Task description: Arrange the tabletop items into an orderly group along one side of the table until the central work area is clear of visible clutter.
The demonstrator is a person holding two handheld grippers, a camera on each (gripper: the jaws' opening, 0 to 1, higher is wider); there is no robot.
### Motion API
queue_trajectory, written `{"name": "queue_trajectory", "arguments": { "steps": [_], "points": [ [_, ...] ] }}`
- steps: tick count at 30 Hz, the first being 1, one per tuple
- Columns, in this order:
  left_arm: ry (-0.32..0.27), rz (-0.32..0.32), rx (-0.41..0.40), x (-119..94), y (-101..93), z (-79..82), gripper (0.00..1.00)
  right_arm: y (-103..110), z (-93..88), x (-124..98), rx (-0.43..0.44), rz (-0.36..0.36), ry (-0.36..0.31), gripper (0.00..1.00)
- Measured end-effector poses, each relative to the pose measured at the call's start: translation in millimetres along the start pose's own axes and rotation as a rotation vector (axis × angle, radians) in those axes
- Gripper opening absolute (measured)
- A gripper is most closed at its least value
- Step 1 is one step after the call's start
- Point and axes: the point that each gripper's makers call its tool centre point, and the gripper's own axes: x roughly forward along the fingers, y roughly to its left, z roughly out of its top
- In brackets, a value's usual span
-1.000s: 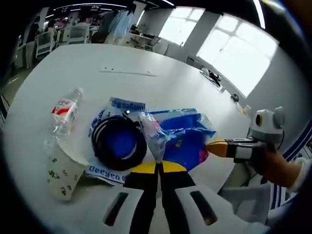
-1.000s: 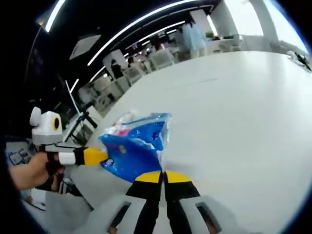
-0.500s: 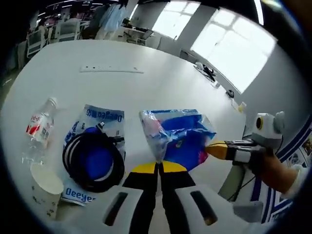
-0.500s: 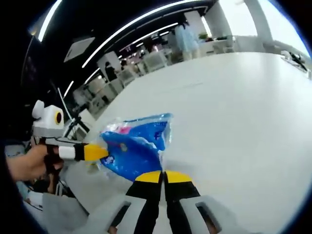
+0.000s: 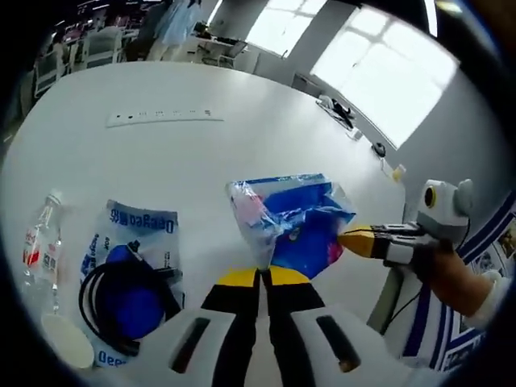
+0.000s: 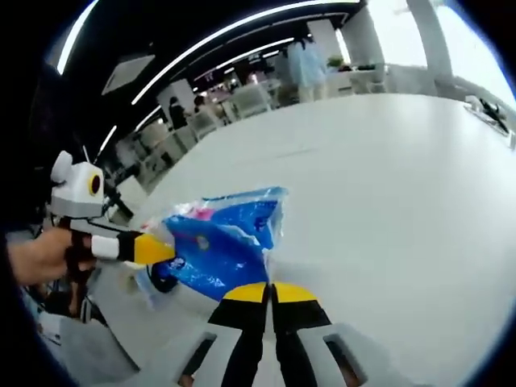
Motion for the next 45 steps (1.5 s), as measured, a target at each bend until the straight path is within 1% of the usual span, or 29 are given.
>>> {"name": "queue_trajectory", "arguments": {
  "steps": [3, 7, 10, 13, 17, 23, 26, 30, 32, 34, 37, 39, 45],
  "points": [
    [0.007, -0.003, -0.014, 7, 0.4, 0.3, 0.0, -8, 6.0, 6, -0.002, -0.006, 0.007, 0.0],
    [0.023, 0.002, -0.035, 19, 6.5, 0.3, 0.0, -15, 10.9, 15, -0.004, -0.008, 0.015, 0.0],
    [0.016, 0.002, -0.053, 26, 10.6, 3.8, 0.01, -20, 12.3, 24, -0.003, -0.011, 0.031, 0.0],
    [0.027, 0.004, -0.061, 35, 15.0, 4.7, 0.01, -23, 11.1, 33, -0.02, -0.015, 0.063, 0.0],
    [0.054, 0.024, -0.039, 43, 23.4, 1.6, 0.01, -24, 10.3, 45, -0.025, -0.008, 0.087, 0.0],
    [0.057, 0.031, -0.04, 51, 31.9, 1.1, 0.05, -30, 3.4, 61, -0.036, -0.005, 0.126, 0.0],
    [0.073, 0.04, -0.049, 55, 38.1, -1.9, 0.05, -27, -0.1, 65, -0.05, -0.005, 0.144, 0.0],
    [0.095, 0.042, -0.052, 58, 40.4, -7.8, 0.06, -26, -4.1, 70, -0.071, -0.008, 0.163, 0.0],
    [0.091, 0.036, -0.056, 58, 40.3, -10.1, 0.11, -27, -6.3, 71, -0.07, -0.005, 0.169, 0.0],
    [0.097, 0.025, -0.079, 59, 39.4, -13.6, 0.16, -26, -7.9, 73, -0.066, -0.002, 0.168, 0.0],
    [0.119, 0.031, -0.05, 61, 40.2, -21.1, 0.16, -26, -13.1, 76, -0.063, -0.003, 0.177, 0.0],
    [0.124, 0.029, -0.048, 62, 40.4, -22.8, 0.17, -27, -14.4, 77, -0.055, -0.003, 0.172, 0.0],
    [0.12, 0.037, -0.052, 62, 43.6, -24.9, 0.18, -30, -16.8, 77, -0.062, -0.001, 0.18, 0.0]
  ]
}}
